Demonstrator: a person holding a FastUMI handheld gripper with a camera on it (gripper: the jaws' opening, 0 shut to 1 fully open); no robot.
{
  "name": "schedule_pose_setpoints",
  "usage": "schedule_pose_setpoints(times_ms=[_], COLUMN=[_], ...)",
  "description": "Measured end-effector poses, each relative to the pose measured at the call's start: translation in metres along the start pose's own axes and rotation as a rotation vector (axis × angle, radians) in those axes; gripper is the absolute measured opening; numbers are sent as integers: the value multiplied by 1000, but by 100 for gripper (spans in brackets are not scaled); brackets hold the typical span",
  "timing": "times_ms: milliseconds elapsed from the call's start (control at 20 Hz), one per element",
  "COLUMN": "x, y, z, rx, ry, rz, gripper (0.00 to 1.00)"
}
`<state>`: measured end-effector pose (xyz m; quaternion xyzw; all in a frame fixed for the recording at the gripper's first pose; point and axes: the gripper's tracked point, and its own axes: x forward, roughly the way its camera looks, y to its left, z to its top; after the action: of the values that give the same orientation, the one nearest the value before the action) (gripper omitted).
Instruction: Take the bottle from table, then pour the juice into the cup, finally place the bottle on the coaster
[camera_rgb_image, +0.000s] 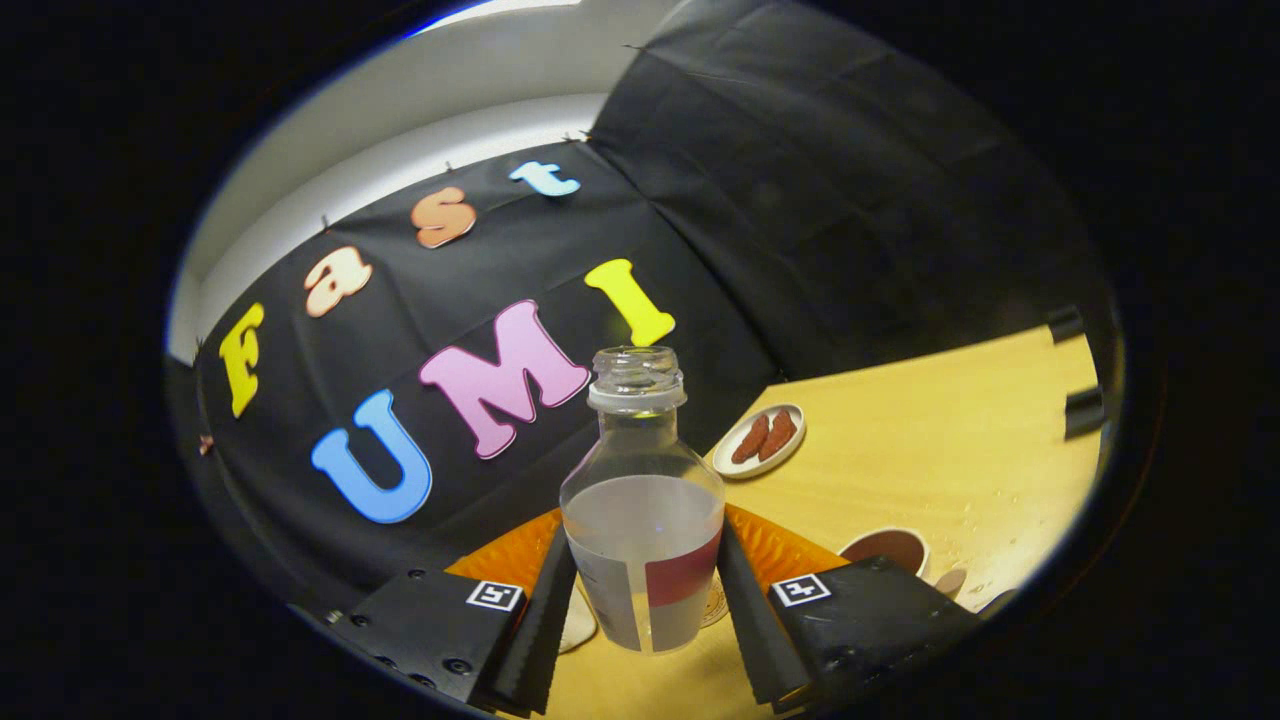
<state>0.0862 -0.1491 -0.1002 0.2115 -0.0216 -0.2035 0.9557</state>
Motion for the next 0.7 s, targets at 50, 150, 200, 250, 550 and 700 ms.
schedule_pose_setpoints(times_ms=[50,150,200,250,550,700], x=[3,11,17,24,62,86], y=[9,26,37,46,78,68], z=[1,3,3,-1,-37,-58], rx=[-82,-244,-318,-380,-573,-616], ry=[-12,-41,-51,-57,-83,-93], rz=[5,9,16,26,57,3], gripper=[75,75,75,75,76,76])
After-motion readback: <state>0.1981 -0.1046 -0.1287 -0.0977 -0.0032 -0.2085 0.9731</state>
